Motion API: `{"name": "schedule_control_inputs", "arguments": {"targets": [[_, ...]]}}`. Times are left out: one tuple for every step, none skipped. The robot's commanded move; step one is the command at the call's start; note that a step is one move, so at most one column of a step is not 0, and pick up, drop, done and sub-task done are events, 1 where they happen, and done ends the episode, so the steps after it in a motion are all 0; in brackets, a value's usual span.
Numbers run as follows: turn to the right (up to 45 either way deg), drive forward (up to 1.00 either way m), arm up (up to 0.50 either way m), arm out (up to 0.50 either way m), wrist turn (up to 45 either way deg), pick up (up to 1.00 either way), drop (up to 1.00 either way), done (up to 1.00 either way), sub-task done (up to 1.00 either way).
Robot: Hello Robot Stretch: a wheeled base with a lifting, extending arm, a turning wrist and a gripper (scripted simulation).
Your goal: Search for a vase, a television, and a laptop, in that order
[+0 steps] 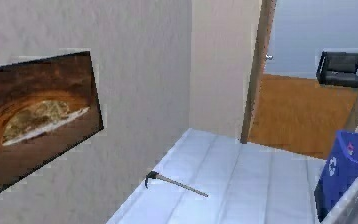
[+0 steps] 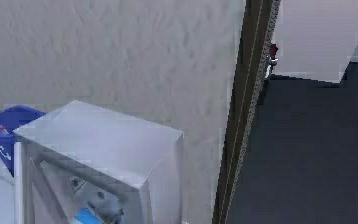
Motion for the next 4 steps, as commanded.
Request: {"name": "schedule_control_inputs", "arguments": {"targets": [[18.0,0.0,0.0,0.0,0.0,0.0,0.0,0.0,0.0],[0.0,0.15,0.0,0.0,0.0,0.0,0.0,0.0,0.0],[-33.0,0.0,0.0,0.0,0.0,0.0,0.0,0.0,0.0],[0.0,0.4,0.0,0.0,0.0,0.0,0.0,0.0,0.0]]}}
